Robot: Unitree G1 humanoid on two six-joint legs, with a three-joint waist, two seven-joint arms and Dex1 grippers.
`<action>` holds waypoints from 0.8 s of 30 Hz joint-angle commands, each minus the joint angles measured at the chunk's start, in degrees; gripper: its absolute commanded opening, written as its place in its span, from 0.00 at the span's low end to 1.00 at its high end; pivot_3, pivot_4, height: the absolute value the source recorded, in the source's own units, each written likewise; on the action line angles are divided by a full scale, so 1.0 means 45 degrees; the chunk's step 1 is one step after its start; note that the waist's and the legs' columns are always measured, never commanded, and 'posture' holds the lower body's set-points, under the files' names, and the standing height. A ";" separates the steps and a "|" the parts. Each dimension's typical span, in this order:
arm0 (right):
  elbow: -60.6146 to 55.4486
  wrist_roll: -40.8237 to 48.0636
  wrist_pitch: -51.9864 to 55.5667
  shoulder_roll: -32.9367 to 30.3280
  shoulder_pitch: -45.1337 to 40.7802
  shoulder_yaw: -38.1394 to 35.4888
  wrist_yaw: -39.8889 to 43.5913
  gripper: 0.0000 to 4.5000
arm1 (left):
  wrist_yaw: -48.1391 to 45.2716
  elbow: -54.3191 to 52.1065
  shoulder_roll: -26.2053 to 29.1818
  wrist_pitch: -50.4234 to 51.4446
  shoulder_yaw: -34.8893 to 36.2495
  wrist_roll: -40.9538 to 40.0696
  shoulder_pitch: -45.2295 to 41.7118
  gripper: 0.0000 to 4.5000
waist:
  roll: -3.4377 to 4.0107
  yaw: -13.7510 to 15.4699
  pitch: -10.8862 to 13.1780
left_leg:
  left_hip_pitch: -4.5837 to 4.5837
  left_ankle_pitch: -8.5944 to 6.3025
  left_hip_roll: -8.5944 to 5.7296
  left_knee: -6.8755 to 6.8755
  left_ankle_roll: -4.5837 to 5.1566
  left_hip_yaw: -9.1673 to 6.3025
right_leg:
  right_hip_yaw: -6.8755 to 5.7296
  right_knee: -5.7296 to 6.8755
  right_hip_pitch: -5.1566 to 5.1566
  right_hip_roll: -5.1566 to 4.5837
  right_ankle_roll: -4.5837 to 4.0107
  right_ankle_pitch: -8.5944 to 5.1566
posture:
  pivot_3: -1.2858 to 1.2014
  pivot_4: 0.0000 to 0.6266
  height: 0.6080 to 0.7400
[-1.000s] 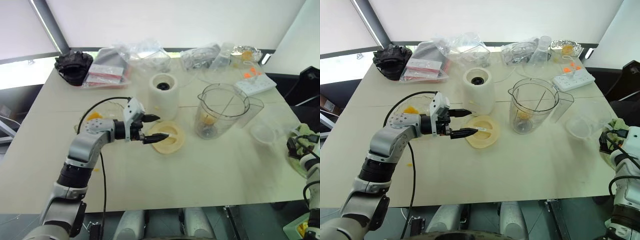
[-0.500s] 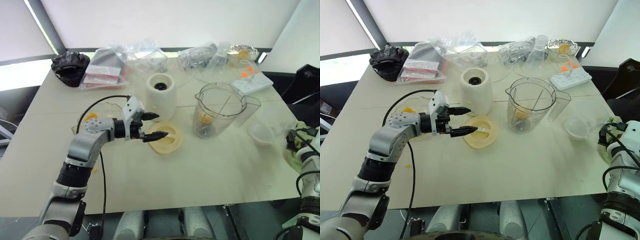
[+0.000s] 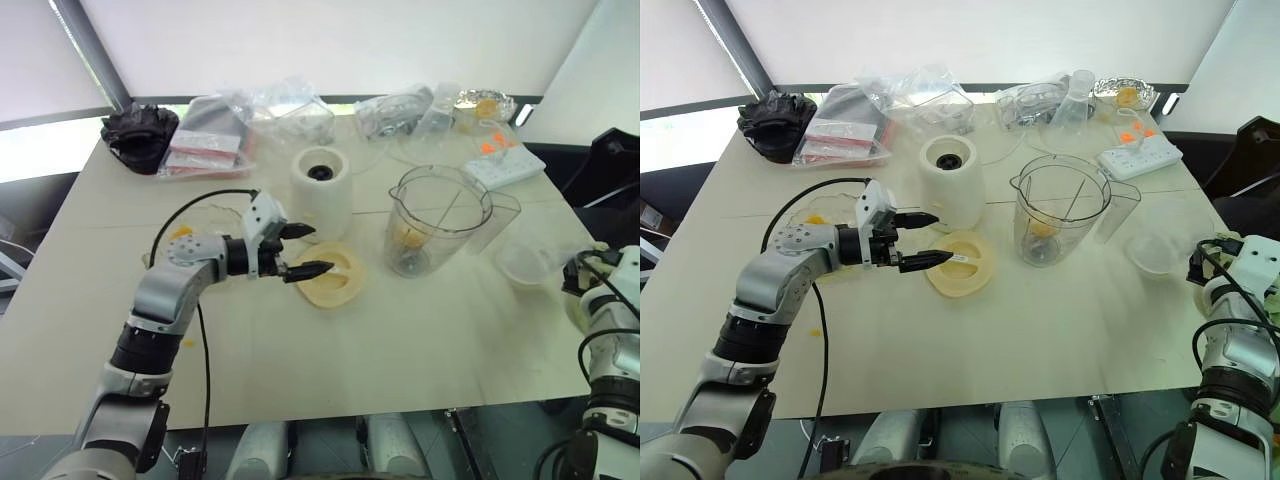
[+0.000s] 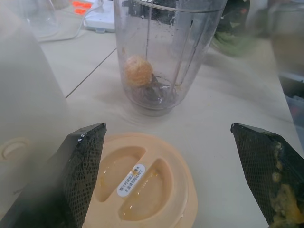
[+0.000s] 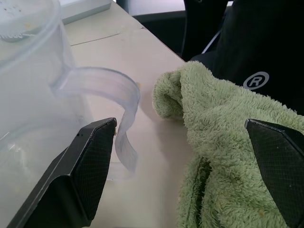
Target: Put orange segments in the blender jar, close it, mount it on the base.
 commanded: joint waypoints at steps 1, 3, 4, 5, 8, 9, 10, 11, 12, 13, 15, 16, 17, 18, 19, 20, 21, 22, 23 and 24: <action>-0.0084 -0.0046 -0.0375 -0.0136 -0.0226 -0.0036 -0.0091 0.88 | 0.0067 -0.0461 0.0071 -0.0230 0.0008 -0.0171 -0.0264 1.00 | 0.0000 0.0000 0.0000 | 0.0000 0.0000 0.0001 0.0000 0.0000 -0.0001 | 0.0000 0.0001 0.0000 0.0000 0.0000 0.0000 | 0.52 0.24 1.00; -0.0041 -0.0049 -0.0445 -0.0133 -0.0237 -0.0016 -0.0087 0.75 | 0.0080 -0.0448 0.0075 -0.0252 -0.0010 -0.0171 -0.0285 1.00 | 0.0000 0.0000 0.0000 | 0.0000 0.0000 0.0001 0.0000 0.0000 -0.0001 | 0.0000 0.0001 0.0000 0.0001 0.0000 0.0000 | 0.52 0.24 1.00; -0.0023 -0.0047 -0.0469 -0.0137 -0.0237 -0.0015 -0.0089 0.65 | 0.0078 -0.0435 0.0078 -0.0265 -0.0015 -0.0171 -0.0296 1.00 | 0.0000 0.0001 0.0000 | 0.0000 0.0000 0.0001 0.0000 0.0000 -0.0002 | 0.0000 0.0001 0.0000 0.0000 0.0000 0.0000 | 0.52 0.24 1.00; 0.0001 -0.0036 -0.0504 -0.0143 -0.0230 -0.0018 -0.0078 0.54 | 0.0069 -0.0420 0.0081 -0.0287 -0.0023 -0.0167 -0.0304 1.00 | 0.0000 0.0005 0.0000 | 0.0000 0.0000 0.0000 0.0000 0.0000 -0.0001 | 0.0000 0.0001 0.0000 0.0000 0.0000 0.0000 | 0.52 0.24 1.00; -0.0080 0.0007 -0.0586 -0.0140 -0.0138 0.0007 -0.0001 0.20 | 0.0061 -0.0371 0.0070 -0.0345 -0.0064 -0.0137 -0.0343 1.00 | 0.0000 0.0018 0.0000 | 0.0000 0.0000 0.0000 0.0000 0.0000 -0.0001 | 0.0000 0.0000 0.0000 0.0000 0.0000 0.0000 | 0.52 0.24 1.00; -0.0142 0.0028 -0.0575 -0.0128 -0.0107 0.0012 -0.0007 0.07 | 0.0057 -0.0356 0.0067 -0.0359 -0.0079 -0.0130 -0.0357 1.00 | 0.0000 0.0014 0.0000 | 0.0000 0.0000 0.0001 0.0000 0.0000 -0.0001 | 0.0000 0.0000 0.0000 0.0000 0.0000 0.0000 | 0.52 0.24 1.00; -0.0208 0.0062 -0.0568 -0.0114 -0.0066 0.0015 0.0000 0.01 | 0.0058 -0.0348 0.0060 -0.0374 -0.0099 -0.0120 -0.0370 1.00 | 0.0001 0.0014 0.0000 | 0.0000 0.0000 0.0001 0.0000 0.0000 -0.0001 | 0.0000 0.0000 0.0000 0.0000 0.0000 0.0000 | 0.52 0.24 1.00; -0.0268 0.0096 -0.0577 -0.0098 -0.0016 0.0025 0.0013 0.01 | 0.0054 -0.0333 0.0059 -0.0390 -0.0115 -0.0116 -0.0387 1.00 | 0.0000 0.0050 0.0000 | 0.0008 0.0000 0.0001 0.0000 0.0000 -0.0002 | 0.0000 0.0000 0.0010 0.0000 0.0000 0.0000 | 0.52 0.24 1.00; -0.0315 0.0119 -0.0588 -0.0082 0.0034 0.0027 0.0024 0.01 | 0.0051 -0.0321 0.0064 -0.0400 -0.0132 -0.0119 -0.0398 1.00 | -0.0001 0.0099 0.0000 | 0.0029 0.0000 0.0002 0.0000 0.0000 -0.0006 | -0.0005 -0.0008 0.0040 0.0001 0.0000 0.0000 | 0.52 0.24 1.00; -0.0363 0.0139 -0.0589 -0.0062 0.0087 0.0017 0.0031 0.01 | 0.0048 -0.0313 0.0072 -0.0415 -0.0151 -0.0119 -0.0406 1.00 | -0.0001 0.0118 0.0000 | 0.0047 0.0000 0.0002 0.0000 0.0000 -0.0007 | -0.0024 -0.0029 0.0076 0.0001 0.0001 -0.0001 | 0.52 0.24 1.00; -0.0443 0.0171 -0.0583 -0.0028 0.0177 0.0002 0.0034 0.01 | 0.0051 -0.0307 0.0090 -0.0436 -0.0178 -0.0125 -0.0413 1.00 | -0.0001 0.0096 0.0001 | 0.0100 -0.0001 0.0003 -0.0005 0.0001 -0.0007 | -0.0033 -0.0065 0.0146 0.0001 0.0001 0.0000 | 0.52 0.24 1.00; -0.0493 0.0193 -0.0579 -0.0001 0.0225 0.0002 0.0031 0.01 | 0.0048 -0.0275 0.0098 -0.0454 -0.0187 -0.0126 -0.0433 1.00 | -0.0001 0.0076 0.0001 | 0.0129 -0.0002 0.0004 -0.0013 0.0002 -0.0008 | -0.0033 -0.0091 0.0184 0.0000 0.0000 -0.0001 | 0.52 0.24 1.00; -0.0536 0.0227 -0.0578 0.0021 0.0272 0.0005 0.0028 0.01 | 0.0048 -0.0250 0.0109 -0.0475 -0.0199 -0.0128 -0.0445 1.00 | -0.0001 0.0053 0.0001 | 0.0145 -0.0002 0.0006 -0.0014 0.0002 -0.0011 | -0.0033 -0.0106 0.0211 0.0000 -0.0022 -0.0013 | 0.52 0.24 1.00; -0.0575 0.0260 -0.0581 0.0038 0.0314 0.0010 0.0024 0.01 | 0.0051 -0.0234 0.0120 -0.0495 -0.0211 -0.0126 -0.0454 1.00 | -0.0001 0.0039 0.0000 | 0.0149 -0.0002 0.0008 -0.0015 0.0003 -0.0014 | -0.0029 -0.0118 0.0219 0.0000 -0.0034 -0.0020 | 0.52 0.24 1.00; -0.0630 0.0298 -0.0581 0.0066 0.0354 0.0013 0.0032 0.01 | 0.0053 -0.0215 0.0126 -0.0511 -0.0222 -0.0120 -0.0465 1.00 | -0.0001 0.0034 0.0001 | 0.0149 -0.0002 0.0008 -0.0015 0.0003 -0.0017 | -0.0029 -0.0118 0.0219 0.0000 -0.0034 -0.0020 | 0.52 0.24 1.00; -0.0819 0.0417 -0.0573 0.0165 0.0425 -0.0025 0.0067 0.01 | 0.0059 -0.0219 0.0133 -0.0505 -0.0226 -0.0122 -0.0465 1.00 | -0.0001 0.0038 0.0001 | 0.0149 -0.0003 0.0008 -0.0015 0.0004 -0.0018 | -0.0028 -0.0118 0.0217 0.0000 -0.0027 -0.0016 | 0.52 0.24 1.00; -0.0965 0.0506 -0.0561 0.0237 0.0478 -0.0051 0.0089 0.01 | 0.0064 -0.0222 0.0139 -0.0499 -0.0229 -0.0126 -0.0464 1.00 | -0.0001 0.0039 0.0001 | 0.0149 -0.0003 0.0010 -0.0020 0.0005 -0.0021 | -0.0029 -0.0117 0.0215 0.0001 -0.0019 -0.0012 | 0.52 0.24 1.00; -0.1125 0.0599 -0.0540 0.0314 0.0518 -0.0094 0.0072 0.01 | 0.0068 -0.0230 0.0144 -0.0493 -0.0232 -0.0135 -0.0460 1.00 | -0.0001 0.0041 0.0001 | 0.0149 -0.0003 0.0011 -0.0020 0.0004 -0.0023 | -0.0029 -0.0117 0.0214 0.0002 -0.0003 -0.0002 | 0.52 0.24 1.00; -0.1377 0.0899 -0.0504 0.0499 0.0505 -0.0289 0.0032 0.01 | 0.0086 -0.0250 0.0143 -0.0464 -0.0212 -0.0167 -0.0438 1.00 | -0.0001 0.0039 0.0001 | 0.0149 -0.0003 0.0011 -0.0021 0.0004 -0.0025 | -0.0029 -0.0117 0.0214 0.0002 -0.0001 -0.0001 | 0.52 0.24 1.00; -0.1608 0.1193 -0.0438 0.0664 0.0472 -0.0467 0.0000 0.01 | 0.0122 -0.0255 0.0118 -0.0459 -0.0175 -0.0202 -0.0418 1.00 | -0.0001 0.0033 0.0001 | 0.0149 -0.0003 0.0012 -0.0021 0.0004 -0.0027 | -0.0028 -0.0117 0.0214 0.0001 -0.0001 -0.0001 | 0.52 0.24 1.00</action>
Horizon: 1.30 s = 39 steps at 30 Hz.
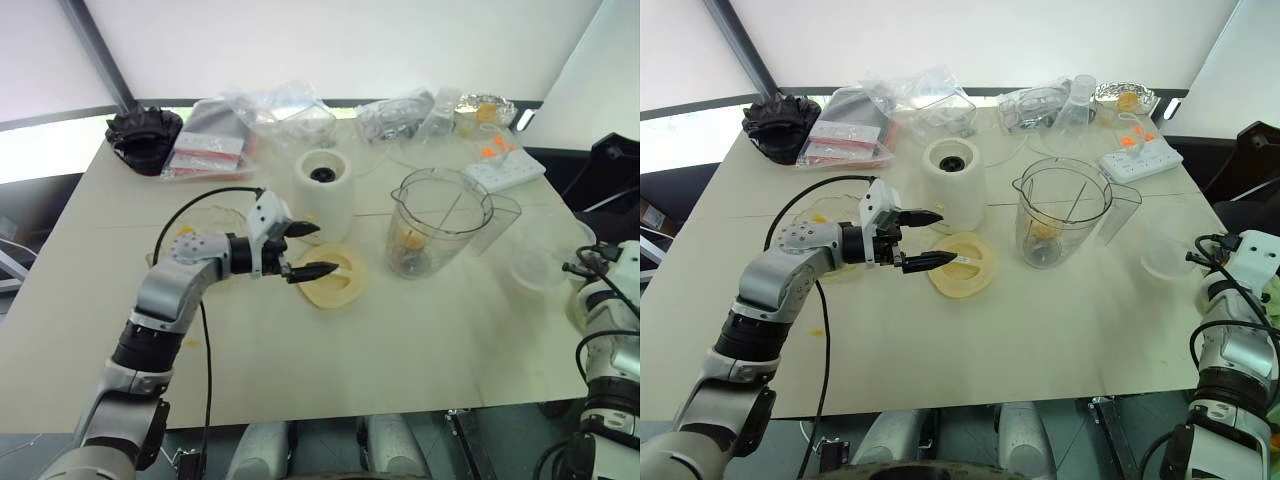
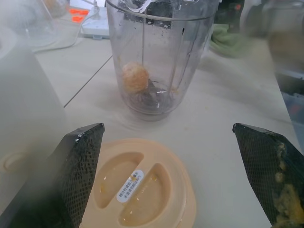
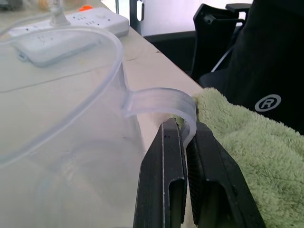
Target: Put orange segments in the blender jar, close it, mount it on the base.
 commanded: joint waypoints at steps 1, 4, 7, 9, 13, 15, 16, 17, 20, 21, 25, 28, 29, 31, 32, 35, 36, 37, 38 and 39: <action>-0.0900 0.0810 0.0119 0.0498 0.0093 -0.0698 -0.0147 0.01 | 0.0177 -0.0259 0.0003 -0.0228 0.0257 -0.0195 -0.0163 1.00 | 0.0000 -0.0013 0.0000 | 0.0001 0.0000 0.0001 0.0000 0.0000 -0.0003 | 0.0002 0.0000 0.0000 0.0000 0.0000 0.0000 | 0.52 0.24 1.00; -0.1691 0.1342 0.0109 0.0916 0.0029 -0.0979 -0.0180 0.01 | 0.0463 -0.0216 -0.0237 -0.0059 0.0483 -0.0464 -0.0151 1.00 | 0.0004 -0.0023 0.0002 | 0.0001 0.0000 0.0005 -0.0002 0.0000 -0.0006 | 0.0005 0.0000 -0.0005 0.0000 0.0001 0.0001 | 0.52 0.24 1.00; -0.2250 0.1633 0.0132 0.1148 -0.0030 -0.1134 -0.0231 0.01 | 0.0582 -0.0224 -0.0367 -0.0084 0.0592 -0.0684 -0.0158 1.00 | 0.0016 -0.0041 0.0007 | 0.0000 0.0000 0.0006 -0.0011 0.0001 -0.0002 | 0.0010 0.0003 -0.0018 0.0000 0.0002 0.0001 | 0.52 0.24 1.00; -0.2583 0.1814 0.0132 0.1238 -0.0098 -0.1216 -0.0328 0.01 | 0.0526 -0.0299 -0.0345 -0.0177 0.0573 -0.0764 -0.0130 1.00 | 0.0027 -0.0037 0.0014 | -0.0002 0.0000 0.0005 -0.0012 0.0001 0.0002 | 0.0013 0.0005 -0.0024 -0.0001 0.0003 0.0002 | 0.52 0.24 1.00; -0.3050 0.2106 0.0220 0.1272 -0.0167 -0.1310 -0.0480 0.01 | 0.0544 -0.0262 -0.0312 -0.0364 0.0521 -0.0798 -0.0129 1.00 | 0.0030 -0.0029 0.0013 | -0.0004 0.0000 0.0005 -0.0012 0.0001 0.0005 | 0.0015 0.0005 -0.0026 -0.0001 0.0003 0.0002 | 0.52 0.24 1.00; -0.3360 0.2275 0.0374 0.1231 -0.0181 -0.1390 -0.0597 0.01 | 0.0558 -0.0249 -0.0316 -0.0438 0.0519 -0.0797 -0.0135 1.00 | 0.0030 -0.0019 0.0013 | -0.0004 0.0000 0.0005 -0.0012 0.0001 0.0005 | 0.0015 0.0005 -0.0026 -0.0001 0.0002 0.0001 | 0.52 0.24 1.00; -0.3508 0.2362 0.0466 0.1200 -0.0181 -0.1435 -0.0632 0.01 | 0.0566 -0.0256 -0.0318 -0.0457 0.0521 -0.0803 -0.0127 1.00 | 0.0030 -0.0017 0.0014 | -0.0004 0.0000 0.0004 -0.0012 0.0001 0.0005 | 0.0015 0.0004 -0.0026 -0.0001 0.0002 0.0001 | 0.52 0.24 1.00; -0.3716 0.2401 0.0556 0.1100 -0.0191 -0.1480 -0.0670 0.01 | 0.0545 -0.0287 -0.0320 -0.0526 0.0518 -0.0809 -0.0094 1.00 | 0.0030 -0.0017 0.0013 | -0.0004 0.0000 0.0004 -0.0012 0.0001 0.0005 | 0.0016 0.0005 -0.0026 -0.0001 0.0002 0.0001 | 0.52 0.24 1.00; -0.4249 0.2577 0.0910 0.0825 -0.0296 -0.1605 -0.0760 0.01 | 0.0525 -0.0283 -0.0327 -0.0670 0.0487 -0.0805 -0.0062 1.00 | 0.0033 -0.0018 0.0015 | -0.0005 0.0000 0.0005 -0.0012 0.0001 0.0007 | 0.0016 0.0005 -0.0027 -0.0001 0.0001 0.0001 | 0.52 0.24 1.00; -0.4440 0.2642 0.1039 0.0717 -0.0332 -0.1656 -0.0781 0.01 | 0.0528 -0.0261 -0.0334 -0.0714 0.0479 -0.0802 -0.0064 1.00 | 0.0034 -0.0018 0.0015 | -0.0005 0.0000 0.0005 -0.0012 0.0001 0.0007 | 0.0016 0.0004 -0.0027 -0.0001 0.0001 0.0000 | 0.52 0.24 1.00; -0.5130 0.2740 0.1613 0.0149 -0.0453 -0.1768 -0.0828 0.01 | 0.0560 -0.0136 -0.0398 -0.0885 0.0445 -0.0769 -0.0110 1.00 | 0.0036 -0.0013 0.0015 | -0.0007 -0.0001 0.0005 -0.0012 0.0001 0.0008 | 0.0017 0.0004 -0.0030 -0.0001 -0.0001 0.0000 | 0.52 0.24 1.00; -0.5652 0.2805 0.2113 -0.0525 -0.0593 -0.1802 -0.0695 0.01 | 0.0549 -0.0168 -0.0444 -0.1027 0.0360 -0.0731 -0.0056 1.00 | 0.0037 -0.0004 0.0016 | -0.0008 -0.0001 0.0005 -0.0012 0.0002 0.0009 | 0.0016 0.0002 -0.0030 -0.0002 -0.0004 -0.0002 | 0.52 0.24 1.00; -0.5785 0.2818 0.2230 -0.0724 -0.0630 -0.1782 -0.0606 0.01 | 0.0532 -0.0185 -0.0452 -0.1069 0.0331 -0.0715 -0.0032 1.00 | 0.0036 -0.0001 0.0016 | -0.0010 -0.0001 0.0005 -0.0013 0.0002 0.0008 | 0.0016 0.0002 -0.0030 -0.0002 -0.0004 -0.0002 | 0.52 0.24 1.00; -0.6010 0.2802 0.2435 -0.1056 -0.0701 -0.1703 -0.0457 0.01 | 0.0535 -0.0177 -0.0481 -0.1137 0.0287 -0.0688 -0.0013 1.00 | 0.0037 0.0002 0.0016 | -0.0011 -0.0001 0.0005 -0.0013 0.0002 0.0009 | 0.0016 0.0000 -0.0030 -0.0002 -0.0015 -0.0009 | 0.52 0.24 1.00; -0.6173 0.2798 0.2631 -0.1281 -0.0796 -0.1628 -0.0367 0.01 | 0.0551 -0.0149 -0.0511 -0.1176 0.0260 -0.0671 -0.0017 1.00 | 0.0037 0.0002 0.0016 | -0.0011 -0.0001 0.0005 -0.0013 0.0002 0.0008 | 0.0016 0.0000 -0.0030 -0.0002 -0.0020 -0.0011 | 0.52 0.24 1.00; -0.6531 0.2686 0.3184 -0.1938 -0.1081 -0.1321 -0.0030 0.01 | 0.0581 -0.0033 -0.0600 -0.1283 0.0199 -0.0624 -0.0054 1.00 | 0.0038 0.0003 0.0017 | -0.0013 -0.0001 0.0005 -0.0013 0.0002 0.0011 | 0.0016 -0.0002 -0.0032 -0.0002 -0.0027 -0.0016 | 0.52 0.24 1.00; -0.6607 0.2558 0.3260 -0.2183 -0.1149 -0.1146 0.0170 0.01 | 0.0588 0.0029 -0.0631 -0.1335 0.0180 -0.0596 -0.0077 1.00 | 0.0039 0.0003 0.0017 | -0.0014 -0.0001 0.0006 -0.0013 0.0003 0.0009 | 0.0015 -0.0002 -0.0033 -0.0001 -0.0026 -0.0015 | 0.52 0.24 1.00; -0.6718 0.2468 0.3353 -0.2411 -0.1240 -0.0989 0.0353 0.01 | 0.0595 0.0084 -0.0660 -0.1398 0.0165 -0.0565 -0.0089 1.00 | 0.0041 0.0005 0.0016 | -0.0014 -0.0002 0.0006 -0.0013 0.0003 0.0010 | 0.0015 -0.0003 -0.0033 -0.0001 -0.0025 -0.0014 | 0.52 0.24 1.00; -0.6819 0.2464 0.3478 -0.2591 -0.1351 -0.0873 0.0493 0.01 | 0.0599 0.0135 -0.0689 -0.1449 0.0151 -0.0541 -0.0102 1.00 | 0.0039 -0.0001 0.0017 | -0.0014 -0.0001 0.0006 -0.0013 0.0003 0.0011 | 0.0015 -0.0003 -0.0033 -0.0002 -0.0026 -0.0015 | 0.52 0.24 1.00; -0.6954 0.2445 0.3636 -0.2806 -0.1460 -0.0721 0.0659 0.01 | 0.0615 0.0163 -0.0717 -0.1499 0.0138 -0.0520 -0.0101 1.00 | 0.0042 -0.0007 0.0017 | -0.0014 -0.0002 0.0007 -0.0013 0.0003 0.0011 | 0.0015 -0.0005 -0.0033 -0.0001 -0.0030 -0.0017 | 0.52 0.24 1.00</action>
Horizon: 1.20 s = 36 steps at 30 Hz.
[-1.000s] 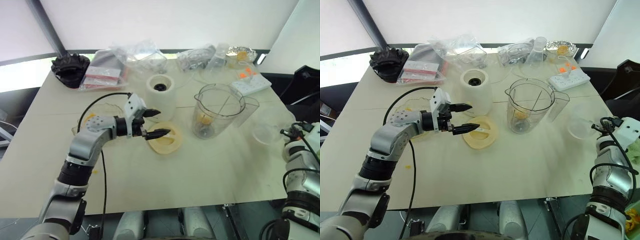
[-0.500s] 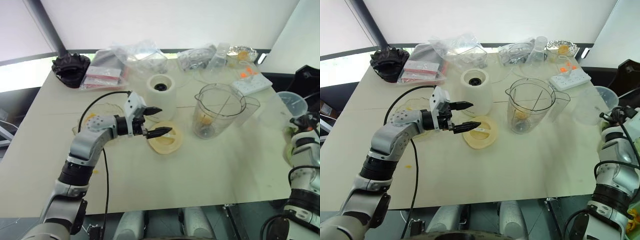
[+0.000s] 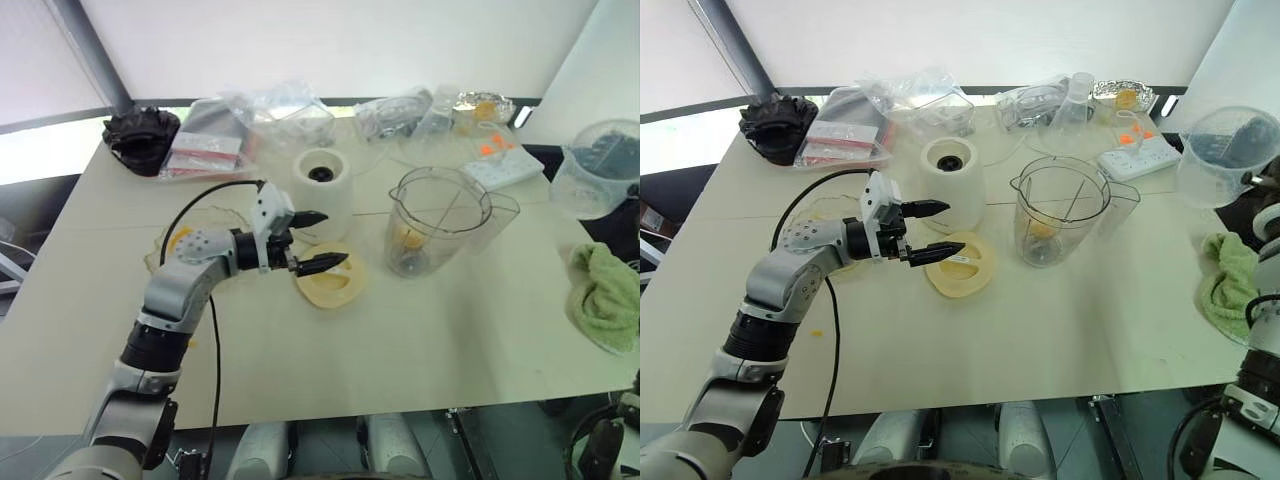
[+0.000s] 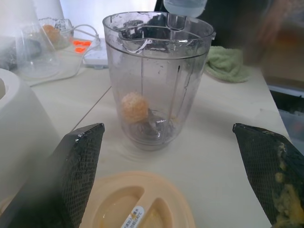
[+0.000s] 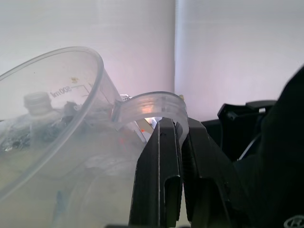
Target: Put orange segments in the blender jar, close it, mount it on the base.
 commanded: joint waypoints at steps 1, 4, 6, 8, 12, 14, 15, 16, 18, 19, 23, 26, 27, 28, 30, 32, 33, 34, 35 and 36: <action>-0.1013 -0.0164 0.0268 -0.0811 -0.0612 0.0289 0.0579 0.01 | 0.0078 -0.0025 -0.0097 -0.0392 0.0039 0.0067 -0.0105 1.00 | 0.0002 -0.0005 0.0000 | 0.0000 0.0000 0.0000 0.0000 0.0001 0.0002 | 0.0000 -0.0001 -0.0002 0.0000 -0.0001 -0.0001 | 0.52 0.24 1.00; -0.1201 -0.0296 0.0578 -0.1264 -0.0904 0.0667 0.1067 0.01 | 0.0134 0.0002 -0.0156 -0.0479 0.0013 0.0098 -0.0086 1.00 | 0.0000 0.0010 0.0002 | -0.0005 0.0000 0.0002 -0.0001 0.0001 0.0001 | 0.0000 -0.0003 -0.0005 0.0000 0.0004 0.0002 | 0.52 0.24 1.00; -0.1324 -0.0445 0.0723 -0.1557 -0.1089 0.0956 0.1397 0.01 | 0.0152 -0.0031 -0.0146 -0.0534 0.0000 0.0085 -0.0016 1.00 | 0.0001 0.0015 0.0002 | -0.0007 0.0000 0.0002 -0.0001 0.0001 0.0000 | 0.0000 -0.0008 -0.0005 -0.0001 0.0004 0.0002 | 0.52 0.24 1.00; -0.1413 -0.0562 0.0842 -0.1782 -0.1279 0.1198 0.1644 0.01 | 0.0186 -0.0043 -0.0151 -0.0577 -0.0026 0.0082 0.0023 1.00 | 0.0000 0.0031 0.0003 | -0.0010 0.0000 0.0002 -0.0001 0.0001 0.0001 | 0.0000 -0.0013 -0.0005 -0.0002 -0.0002 -0.0002 | 0.52 0.24 1.00; -0.1506 -0.1046 0.0932 -0.2285 -0.1575 0.1694 0.2149 0.01 | 0.0272 -0.0050 -0.0193 -0.0679 -0.0062 0.0107 0.0088 1.00 | 0.0001 0.0031 0.0004 | -0.0013 0.0000 0.0001 -0.0001 0.0001 0.0000 | 0.0000 -0.0023 -0.0005 -0.0003 -0.0003 -0.0002 | 0.52 0.24 1.00; -0.1586 -0.1282 0.0969 -0.2478 -0.1628 0.1871 0.2393 0.01 | 0.0335 -0.0033 -0.0219 -0.0725 -0.0071 0.0134 0.0093 1.00 | 0.0001 0.0033 0.0005 | -0.0014 -0.0001 0.0001 -0.0001 0.0001 0.0001 | 0.0000 -0.0026 -0.0006 -0.0003 -0.0004 -0.0002 | 0.52 0.24 1.00; -0.1602 -0.1425 0.0913 -0.2578 -0.1624 0.1964 0.2525 0.01 | 0.0360 -0.0022 -0.0236 -0.0739 -0.0081 0.0145 0.0088 1.00 | 0.0000 0.0031 0.0005 | -0.0015 -0.0001 0.0002 -0.0001 0.0001 0.0001 | 0.0000 -0.0028 -0.0006 -0.0004 -0.0004 -0.0002 | 0.52 0.24 1.00; -0.1645 -0.1556 0.0882 -0.2691 -0.1619 0.2071 0.2671 0.01 | 0.0373 -0.0017 -0.0248 -0.0756 -0.0089 0.0158 0.0090 1.00 | 0.0000 0.0031 0.0005 | -0.0015 -0.0001 0.0002 -0.0001 0.0001 0.0001 | 0.0000 -0.0029 -0.0006 -0.0003 -0.0004 -0.0002 | 0.52 0.24 1.00; -0.1831 -0.1880 0.0804 -0.2945 -0.1641 0.2345 0.2961 0.01 | 0.0374 0.0015 -0.0257 -0.0806 -0.0079 0.0178 0.0097 1.00 | 0.0003 0.0030 0.0007 | -0.0016 0.0000 0.0002 -0.0001 0.0001 0.0002 | 0.0001 -0.0030 -0.0007 -0.0004 -0.0005 -0.0003 | 0.52 0.24 1.00; -0.1858 -0.2030 0.0764 -0.3031 -0.1659 0.2427 0.3070 0.01 | 0.0380 0.0025 -0.0263 -0.0827 -0.0088 0.0189 0.0096 1.00 | 0.0003 0.0029 0.0007 | -0.0016 0.0000 0.0002 -0.0001 0.0001 0.0003 | 0.0001 -0.0030 -0.0008 -0.0004 -0.0006 -0.0003 | 0.52 0.24 1.00; -0.1962 -0.2883 0.0319 -0.3445 -0.1574 0.2883 0.3458 0.01 | 0.0351 0.0126 -0.0288 -0.0931 -0.0127 0.0241 0.0047 1.00 | 0.0002 0.0030 0.0007 | -0.0019 -0.0001 0.0002 -0.0001 0.0000 0.0002 | 0.0001 -0.0032 -0.0009 -0.0004 -0.0006 -0.0004 | 0.52 0.24 1.00; -0.2026 -0.3332 0.0059 -0.3576 -0.1557 0.3067 0.3658 0.01 | 0.0312 0.0200 -0.0309 -0.0981 -0.0151 0.0281 -0.0002 1.00 | 0.0001 0.0032 0.0008 | -0.0020 -0.0001 0.0002 -0.0001 0.0000 0.0002 | 0.0000 -0.0034 -0.0011 -0.0004 -0.0007 -0.0004 | 0.52 0.24 1.00; -0.2047 -0.3512 -0.0062 -0.3634 -0.1532 0.3127 0.3731 0.01 | 0.0300 0.0216 -0.0313 -0.0996 -0.0161 0.0290 -0.0012 1.00 | 0.0001 0.0032 0.0008 | -0.0020 -0.0001 0.0002 -0.0001 0.0000 0.0003 | 0.0000 -0.0035 -0.0011 -0.0004 -0.0007 -0.0004 | 0.52 0.24 1.00; -0.2071 -0.3666 -0.0177 -0.3651 -0.1521 0.3167 0.3784 0.01 | 0.0281 0.0243 -0.0312 -0.1018 -0.0168 0.0296 -0.0026 1.00 | 0.0001 0.0032 0.0008 | -0.0020 -0.0001 0.0002 -0.0001 0.0000 0.0002 | 0.0001 -0.0036 -0.0011 -0.0004 -0.0007 -0.0004 | 0.52 0.24 1.00; -0.2089 -0.3882 -0.0293 -0.3607 -0.1514 0.3166 0.3894 0.01 | 0.0263 0.0276 -0.0311 -0.1061 -0.0187 0.0306 -0.0041 1.00 | 0.0000 0.0032 0.0008 | -0.0021 -0.0001 0.0002 -0.0001 0.0000 0.0003 | 0.0001 -0.0037 -0.0011 -0.0005 -0.0006 -0.0004 | 0.52 0.24 1.00; -0.2130 -0.4186 -0.0477 -0.3652 -0.1439 0.3236 0.4047 0.01 | 0.0245 0.0307 -0.0310 -0.1096 -0.0200 0.0318 -0.0056 1.00 | 0.0000 0.0031 0.0008 | -0.0021 -0.0001 0.0002 -0.0001 0.0000 0.0002 | 0.0000 -0.0037 -0.0011 -0.0004 -0.0007 -0.0004 | 0.52 0.24 1.00; -0.2156 -0.4310 -0.0545 -0.3657 -0.1419 0.3269 0.4112 0.01 | 0.0234 0.0326 -0.0310 -0.1115 -0.0201 0.0326 -0.0064 1.00 | 0.0000 0.0031 0.0008 | -0.0021 -0.0001 0.0002 -0.0001 0.0000 0.0002 | 0.0000 -0.0037 -0.0011 -0.0004 -0.0007 -0.0004 | 0.52 0.24 1.00; -0.2173 -0.4393 -0.0571 -0.3633 -0.1422 0.3276 0.4162 0.01 | 0.0225 0.0337 -0.0312 -0.1126 -0.0201 0.0331 -0.0070 1.00 | 0.0000 0.0032 0.0008 | -0.0021 -0.0001 0.0002 -0.0001 0.0000 0.0002 | 0.0000 -0.0037 -0.0011 -0.0004 -0.0006 -0.0004 | 0.52 0.24 1.00; -0.2196 -0.4464 -0.0585 -0.3617 -0.1414 0.3265 0.4223 0.01 | 0.0223 0.0321 -0.0315 -0.1127 -0.0206 0.0336 -0.0060 1.00 | 0.0000 0.0033 0.0008 | -0.0021 -0.0001 0.0002 -0.0001 0.0000 0.0002 | 0.0000 -0.0037 -0.0011 -0.0005 -0.0006 -0.0004 | 0.52 0.24 1.00; -0.2204 -0.4550 -0.0631 -0.3612 -0.1412 0.3263 0.4290 0.01 | 0.0220 0.0307 -0.0318 -0.1128 -0.0209 0.0340 -0.0052 1.00 | 0.0000 0.0034 0.0008 | -0.0022 -0.0001 0.0002 -0.0001 0.0000 0.0003 | 0.0001 -0.0037 -0.0012 -0.0005 -0.0007 -0.0004 | 0.52 0.24 1.00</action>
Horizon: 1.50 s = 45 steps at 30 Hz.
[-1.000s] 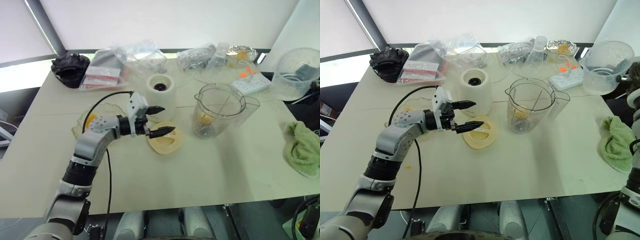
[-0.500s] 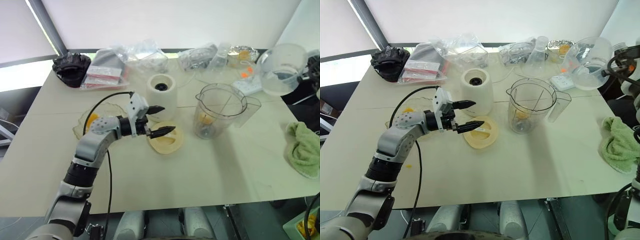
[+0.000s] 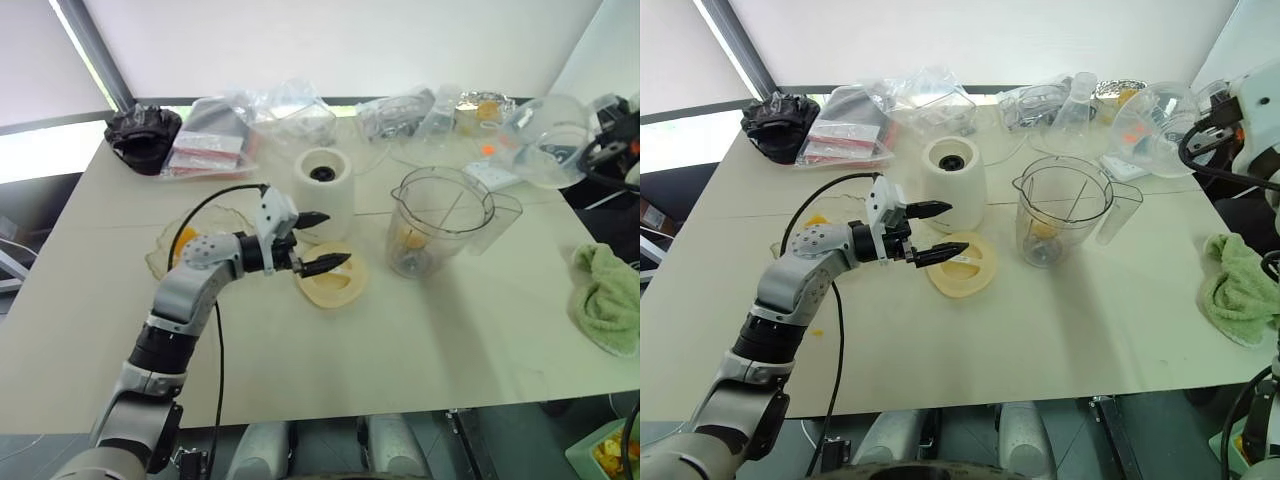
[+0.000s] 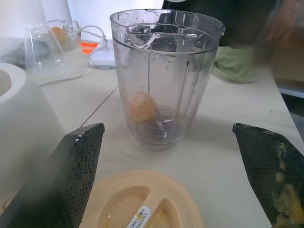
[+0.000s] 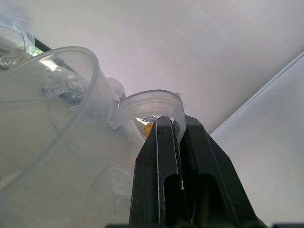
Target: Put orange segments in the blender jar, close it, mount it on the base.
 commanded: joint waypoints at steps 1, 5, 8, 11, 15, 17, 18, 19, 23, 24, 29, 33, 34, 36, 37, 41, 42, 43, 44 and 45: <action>-0.0566 -0.0412 -0.0436 -0.0398 -0.0168 -0.0348 0.0165 0.01 | -0.0043 -0.0159 -0.0065 -0.0299 0.0020 0.0036 -0.0197 1.00 | 0.0000 0.0001 0.0000 | 0.0000 0.0000 0.0000 0.0000 0.0000 0.0000 | 0.0000 -0.0001 0.0000 0.0000 0.0000 0.0000 | 0.52 0.24 1.00; -0.0597 -0.0779 -0.0620 -0.0398 -0.0181 -0.0257 0.0363 0.01 | -0.0054 -0.0150 -0.0066 -0.0314 0.0024 0.0043 -0.0199 1.00 | 0.0000 -0.0001 0.0000 | 0.0000 0.0000 0.0000 0.0000 0.0000 -0.0001 | 0.0000 -0.0001 0.0000 0.0000 0.0000 0.0000 | 0.52 0.24 1.00; -0.0738 -0.0944 -0.0640 -0.0374 -0.0254 -0.0138 0.0531 0.01 | -0.0024 -0.0154 -0.0089 -0.0359 0.0031 0.0065 -0.0200 1.00 | 0.0000 -0.0002 0.0000 | 0.0000 0.0000 0.0001 0.0000 0.0000 -0.0001 | 0.0000 -0.0001 0.0000 0.0000 0.0000 0.0000 | 0.52 0.24 1.00; -0.0806 -0.1077 -0.0680 -0.0356 -0.0247 -0.0091 0.0677 0.01 | -0.0014 -0.0144 -0.0116 -0.0359 0.0044 0.0067 -0.0216 1.00 | -0.0001 0.0001 0.0001 | 0.0000 0.0000 0.0000 0.0000 0.0000 -0.0002 | 0.0000 -0.0001 -0.0001 0.0000 0.0000 0.0000 | 0.52 0.24 1.00; -0.0931 -0.1537 -0.1006 -0.0509 -0.0149 0.0057 0.0950 0.01 | 0.0032 -0.0071 -0.0245 -0.0415 0.0118 0.0055 -0.0308 1.00 | -0.0001 0.0000 0.0001 | -0.0001 0.0000 0.0000 0.0000 -0.0001 -0.0002 | -0.0001 -0.0001 -0.0001 0.0000 0.0001 0.0000 | 0.52 0.24 1.00; -0.0989 -0.1619 -0.1010 -0.0462 -0.0171 0.0047 0.1020 0.01 | 0.0036 -0.0038 -0.0277 -0.0436 0.0124 0.0063 -0.0328 1.00 | -0.0003 0.0003 0.0002 | -0.0001 0.0000 0.0000 0.0000 -0.0001 -0.0002 | -0.0001 -0.0001 0.0000 0.0000 0.0001 0.0000 | 0.52 0.24 1.00; -0.0999 -0.1717 -0.1067 -0.0490 -0.0167 0.0075 0.1082 0.01 | 0.0034 -0.0016 -0.0294 -0.0454 0.0121 0.0067 -0.0344 1.00 | -0.0002 0.0002 0.0002 | -0.0001 0.0000 0.0000 0.0000 -0.0001 -0.0002 | -0.0001 -0.0001 -0.0001 0.0000 0.0000 0.0000 | 0.52 0.24 1.00; -0.1003 -0.1894 -0.1219 -0.0591 -0.0103 0.0146 0.1179 0.01 | 0.0029 0.0011 -0.0311 -0.0481 0.0117 0.0068 -0.0362 1.00 | -0.0002 0.0002 0.0002 | -0.0001 0.0000 0.0000 0.0000 -0.0001 -0.0002 | 0.0000 -0.0002 -0.0001 0.0000 0.0001 0.0000 | 0.52 0.24 1.00; -0.0951 -0.2314 -0.1610 -0.0756 0.0119 0.0250 0.1391 0.01 | 0.0026 0.0118 -0.0375 -0.0586 0.0094 0.0095 -0.0419 1.00 | -0.0003 0.0007 0.0002 | -0.0002 0.0000 -0.0001 0.0000 -0.0001 -0.0002 | 0.0000 -0.0003 -0.0001 -0.0001 0.0000 0.0000 | 0.52 0.24 1.00; -0.0925 -0.2401 -0.1714 -0.0785 0.0151 0.0266 0.1404 0.01 | 0.0027 0.0141 -0.0392 -0.0606 0.0092 0.0104 -0.0429 1.00 | -0.0003 0.0005 0.0002 | -0.0002 0.0000 -0.0001 0.0000 -0.0001 -0.0001 | 0.0000 -0.0004 0.0000 -0.0002 0.0000 0.0000 | 0.52 0.24 1.00; -0.0898 -0.2664 -0.2014 -0.0845 0.0140 0.0244 0.1524 0.01 | 0.0048 0.0153 -0.0462 -0.0669 0.0075 0.0143 -0.0399 1.00 | -0.0003 0.0001 0.0002 | -0.0002 0.0000 0.0000 0.0000 -0.0001 -0.0002 | -0.0001 -0.0004 -0.0002 -0.0001 0.0000 0.0000 | 0.52 0.24 1.00; -0.0809 -0.2903 -0.2284 -0.0939 0.0089 0.0285 0.1637 0.01 | 0.0060 0.0207 -0.0516 -0.0758 0.0058 0.0203 -0.0355 1.00 | -0.0003 0.0004 0.0003 | -0.0002 0.0000 -0.0001 0.0000 -0.0001 -0.0002 | -0.0001 -0.0004 -0.0002 -0.0001 0.0000 0.0000 | 0.52 0.24 1.00; -0.0786 -0.2928 -0.2319 -0.0937 0.0067 0.0284 0.1665 0.01 | 0.0063 0.0204 -0.0526 -0.0769 0.0053 0.0214 -0.0350 1.00 | -0.0004 0.0004 0.0003 | -0.0002 0.0000 -0.0001 0.0000 -0.0001 -0.0001 | 0.0000 -0.0004 -0.0002 -0.0002 0.0000 0.0000 | 0.52 0.24 1.00; -0.0734 -0.3006 -0.2432 -0.0970 0.0005 0.0323 0.1704 0.01 | 0.0065 0.0219 -0.0545 -0.0793 0.0052 0.0241 -0.0349 1.00 | -0.0005 0.0004 0.0004 | -0.0002 0.0000 0.0000 0.0000 -0.0001 -0.0001 | 0.0000 -0.0005 -0.0002 -0.0002 0.0000 0.0000 | 0.52 0.24 1.00; -0.0698 -0.3086 -0.2521 -0.1012 -0.0040 0.0370 0.1726 0.01 | 0.0065 0.0242 -0.0556 -0.0812 0.0060 0.0252 -0.0353 1.00 | -0.0005 0.0004 0.0004 | -0.0002 0.0000 0.0000 0.0000 -0.0001 -0.0001 | 0.0000 -0.0005 -0.0001 -0.0002 0.0000 0.0000 | 0.52 0.24 1.00; -0.0602 -0.3294 -0.2776 -0.1097 -0.0093 0.0441 0.1823 0.01 | 0.0110 0.0291 -0.0626 -0.0845 0.0090 0.0271 -0.0350 1.00 | -0.0005 0.0004 0.0004 | -0.0002 0.0000 -0.0001 0.0000 -0.0001 -0.0001 | 0.0000 -0.0005 -0.0002 -0.0002 0.0000 0.0000 | 0.52 0.24 1.00; -0.0590 -0.3306 -0.2807 -0.1098 -0.0093 0.0439 0.1844 0.01 | 0.0118 0.0292 -0.0639 -0.0852 0.0089 0.0274 -0.0346 1.00 | -0.0005 0.0004 0.0004 | -0.0002 0.0000 0.0000 0.0000 -0.0001 -0.0001 | 0.0000 -0.0005 -0.0002 -0.0003 0.0000 0.0000 | 0.52 0.24 1.00; -0.0555 -0.3381 -0.2902 -0.1152 -0.0077 0.0459 0.1864 0.01 | 0.0131 0.0292 -0.0654 -0.0855 0.0084 0.0275 -0.0345 1.00 | -0.0005 0.0004 0.0004 | -0.0002 0.0000 -0.0001 0.0000 -0.0001 -0.0001 | -0.0001 -0.0005 -0.0002 -0.0003 0.0000 0.0000 | 0.52 0.24 1.00; -0.0525 -0.3422 -0.2973 -0.1181 -0.0084 0.0480 0.1882 0.01 | 0.0136 0.0295 -0.0661 -0.0862 0.0080 0.0275 -0.0345 1.00 | -0.0005 0.0004 0.0004 | -0.0002 0.0000 -0.0001 0.0000 -0.0001 -0.0001 | 0.0000 -0.0005 -0.0001 -0.0003 0.0000 0.0000 | 0.52 0.24 1.00; -0.0497 -0.3434 -0.3008 -0.1192 -0.0099 0.0490 0.1884 0.01 | 0.0143 0.0299 -0.0671 -0.0864 0.0075 0.0275 -0.0348 1.00 | -0.0005 0.0004 0.0004 | -0.0002 0.0000 -0.0001 0.0000 -0.0001 0.0000 | 0.0000 -0.0005 -0.0001 -0.0004 0.0000 0.0000 | 0.52 0.24 1.00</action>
